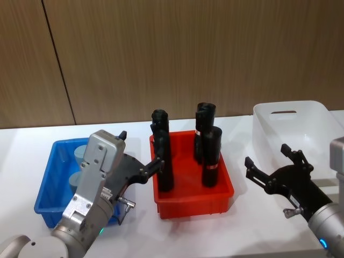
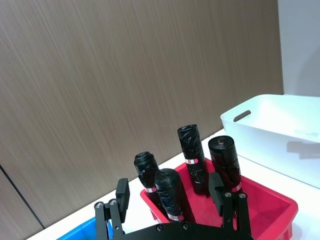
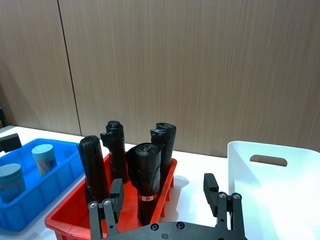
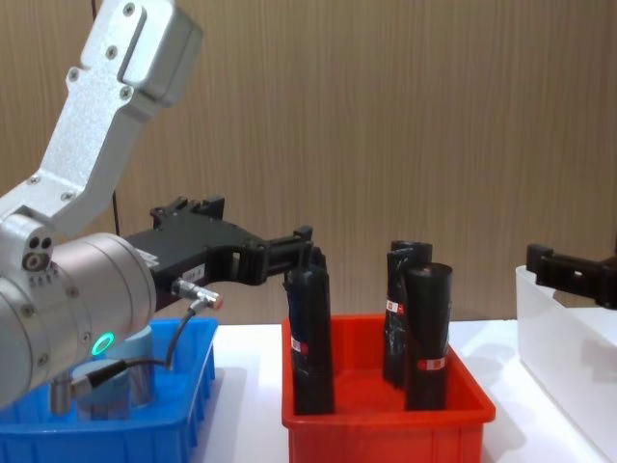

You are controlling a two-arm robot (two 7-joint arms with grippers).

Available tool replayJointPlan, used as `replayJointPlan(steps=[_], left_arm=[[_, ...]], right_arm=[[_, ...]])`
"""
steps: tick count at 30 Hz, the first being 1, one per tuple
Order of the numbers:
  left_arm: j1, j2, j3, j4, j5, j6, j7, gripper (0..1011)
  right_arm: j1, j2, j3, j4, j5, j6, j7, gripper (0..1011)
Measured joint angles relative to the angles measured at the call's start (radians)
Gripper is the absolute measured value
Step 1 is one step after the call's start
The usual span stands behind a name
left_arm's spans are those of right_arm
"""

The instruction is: Pick the cotton swabs from the blue box and place them into the white box.

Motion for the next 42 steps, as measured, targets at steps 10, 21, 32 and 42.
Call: replayJointPlan(steps=[10, 21, 32, 42], left_arm=[[0.0, 0.0, 0.0, 0.0, 0.0, 0.0, 0.0, 1000], [0.0, 0.0, 0.0, 0.0, 0.0, 0.0, 0.0, 1000], [0.004, 0.007, -0.004, -0.001, -0.003, -0.002, -0.001, 1000], [0.043, 0.058, -0.035, -0.036, -0.048, -0.001, 0.032, 1000]], right_arm=[[0.0, 0.0, 0.0, 0.0, 0.0, 0.0, 0.0, 1002], [0.0, 0.0, 0.0, 0.0, 0.0, 0.0, 0.0, 1002], [0.0, 0.0, 0.0, 0.0, 0.0, 0.0, 0.0, 1002], [0.0, 0.0, 0.0, 0.0, 0.0, 0.0, 0.0, 1002]])
